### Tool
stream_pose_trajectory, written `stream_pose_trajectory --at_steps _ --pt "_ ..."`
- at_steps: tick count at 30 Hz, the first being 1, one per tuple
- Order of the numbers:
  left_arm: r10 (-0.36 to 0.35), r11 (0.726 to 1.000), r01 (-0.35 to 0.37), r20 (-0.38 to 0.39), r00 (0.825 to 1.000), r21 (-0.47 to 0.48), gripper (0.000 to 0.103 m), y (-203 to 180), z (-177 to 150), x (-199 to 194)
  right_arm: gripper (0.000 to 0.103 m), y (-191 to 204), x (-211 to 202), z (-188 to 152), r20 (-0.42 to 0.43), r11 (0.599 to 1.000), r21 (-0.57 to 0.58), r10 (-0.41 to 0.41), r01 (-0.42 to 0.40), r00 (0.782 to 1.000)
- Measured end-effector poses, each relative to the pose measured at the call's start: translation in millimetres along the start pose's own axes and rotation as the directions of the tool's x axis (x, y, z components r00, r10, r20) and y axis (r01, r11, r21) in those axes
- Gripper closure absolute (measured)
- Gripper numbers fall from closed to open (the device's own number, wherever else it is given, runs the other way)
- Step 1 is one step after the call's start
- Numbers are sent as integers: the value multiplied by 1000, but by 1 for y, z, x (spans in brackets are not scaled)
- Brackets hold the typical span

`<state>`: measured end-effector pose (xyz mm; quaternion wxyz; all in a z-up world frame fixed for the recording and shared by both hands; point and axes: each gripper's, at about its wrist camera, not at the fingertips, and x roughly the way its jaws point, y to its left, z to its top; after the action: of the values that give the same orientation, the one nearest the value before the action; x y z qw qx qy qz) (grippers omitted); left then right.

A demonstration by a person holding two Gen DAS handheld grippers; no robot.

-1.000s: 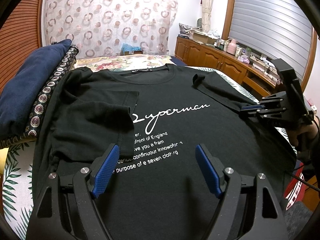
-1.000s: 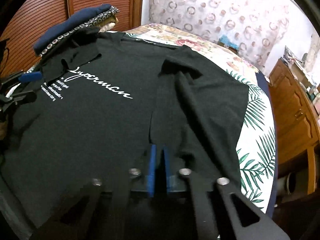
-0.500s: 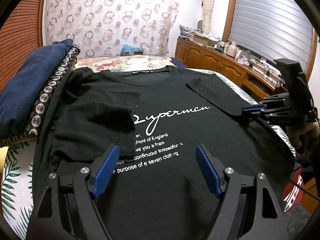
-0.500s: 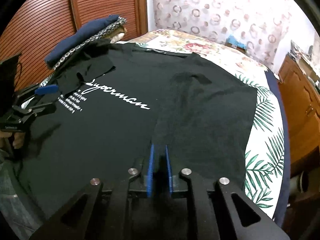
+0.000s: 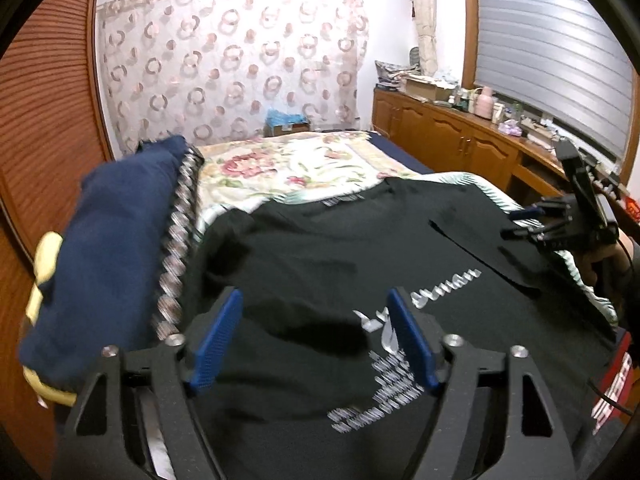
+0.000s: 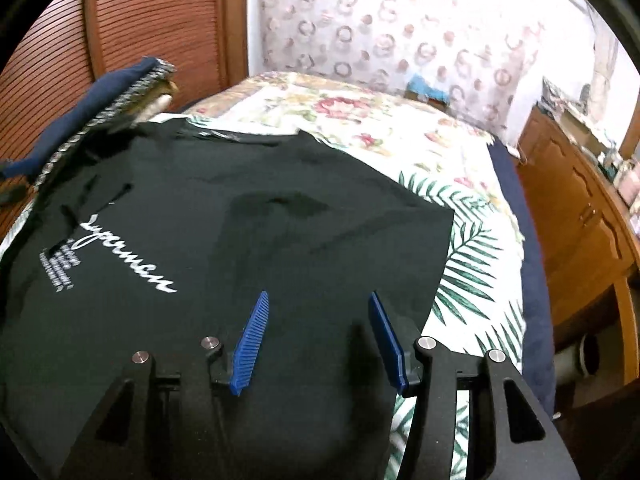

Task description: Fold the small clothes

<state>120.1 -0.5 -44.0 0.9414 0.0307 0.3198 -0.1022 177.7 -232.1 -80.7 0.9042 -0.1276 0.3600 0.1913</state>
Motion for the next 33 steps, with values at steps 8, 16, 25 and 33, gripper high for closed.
stream_pose_trajectory --at_steps 8,16,25,33 --pt "18 1000 -17 -86 996 12 50 32 34 39 48 -4 26 3 -7 998 36 42 -42 999" --pt "128 991 -121 -182 975 51 50 43 52 90 31 -6 31 0 4 999 17 37 -37 999" --pt "219 972 -190 -249 943 135 49 43 60 117 25 -7 32 2 0 999 37 30 -30 1000" --pt "298 943 -237 -280 913 232 49 38 58 129 25 -7 32 2 2 999 36 31 -31 1000"
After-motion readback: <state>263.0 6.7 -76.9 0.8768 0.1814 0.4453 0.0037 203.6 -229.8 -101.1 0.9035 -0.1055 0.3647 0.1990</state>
